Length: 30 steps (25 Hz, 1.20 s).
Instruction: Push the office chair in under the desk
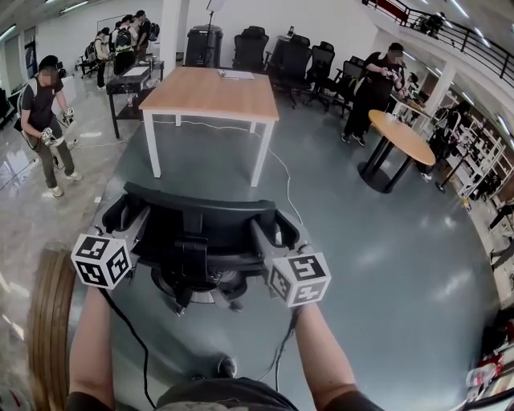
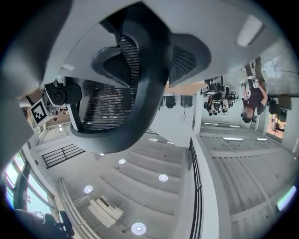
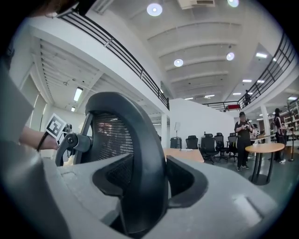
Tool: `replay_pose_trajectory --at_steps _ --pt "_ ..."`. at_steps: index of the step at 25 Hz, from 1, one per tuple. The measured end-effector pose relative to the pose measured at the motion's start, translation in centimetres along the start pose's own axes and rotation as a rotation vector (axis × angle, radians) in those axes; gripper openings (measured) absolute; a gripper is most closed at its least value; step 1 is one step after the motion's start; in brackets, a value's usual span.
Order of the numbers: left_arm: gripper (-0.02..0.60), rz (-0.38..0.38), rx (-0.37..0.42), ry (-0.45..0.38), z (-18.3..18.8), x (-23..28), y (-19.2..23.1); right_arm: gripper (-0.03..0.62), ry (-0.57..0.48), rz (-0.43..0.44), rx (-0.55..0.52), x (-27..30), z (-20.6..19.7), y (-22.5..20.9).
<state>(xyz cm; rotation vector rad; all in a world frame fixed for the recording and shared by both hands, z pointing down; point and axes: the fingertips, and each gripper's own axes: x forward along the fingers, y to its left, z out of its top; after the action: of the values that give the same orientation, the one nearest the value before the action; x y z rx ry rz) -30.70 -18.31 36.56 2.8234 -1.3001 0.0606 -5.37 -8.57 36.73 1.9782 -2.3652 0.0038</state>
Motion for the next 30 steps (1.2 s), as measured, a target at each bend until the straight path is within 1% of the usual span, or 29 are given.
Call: replay_pose_trajectory --at_steps 2,7,14,20,24,27,28,30 --pt "0.270 0.006 -0.005 -0.002 -0.2 0.2 0.2 0.209 -0.007 -0.002 -0.002 0.2 -0.2 -0.1" --pt "0.265 0.016 -0.008 -0.018 -0.7 0.0 0.5 0.209 -0.011 0.019 -0.002 0.8 -0.6 -0.1" --pt "0.265 0.011 -0.013 -0.019 -0.8 0.9 0.8 0.207 -0.026 0.040 -0.010 1.8 -0.6 -0.8" --pt "0.265 -0.012 -0.021 -0.025 -2.1 2.9 1.7 0.207 -0.035 0.030 -0.005 3.5 -1.9 -1.5" --pt "0.265 -0.005 -0.025 -0.032 -0.5 4.3 2.6 0.207 -0.022 0.021 0.004 5.4 -0.4 -2.3" --pt "0.264 -0.040 -0.054 -0.035 0.6 7.2 4.1 0.207 -0.001 0.009 0.004 8.5 0.5 -3.8" --pt "0.253 -0.057 -0.062 -0.035 0.7 8.1 4.5 0.207 -0.002 0.005 0.002 9.3 0.6 -4.2" --pt "0.249 -0.084 -0.057 -0.036 0.8 9.4 5.1 0.207 -0.011 -0.006 0.000 10.5 0.8 -4.9"
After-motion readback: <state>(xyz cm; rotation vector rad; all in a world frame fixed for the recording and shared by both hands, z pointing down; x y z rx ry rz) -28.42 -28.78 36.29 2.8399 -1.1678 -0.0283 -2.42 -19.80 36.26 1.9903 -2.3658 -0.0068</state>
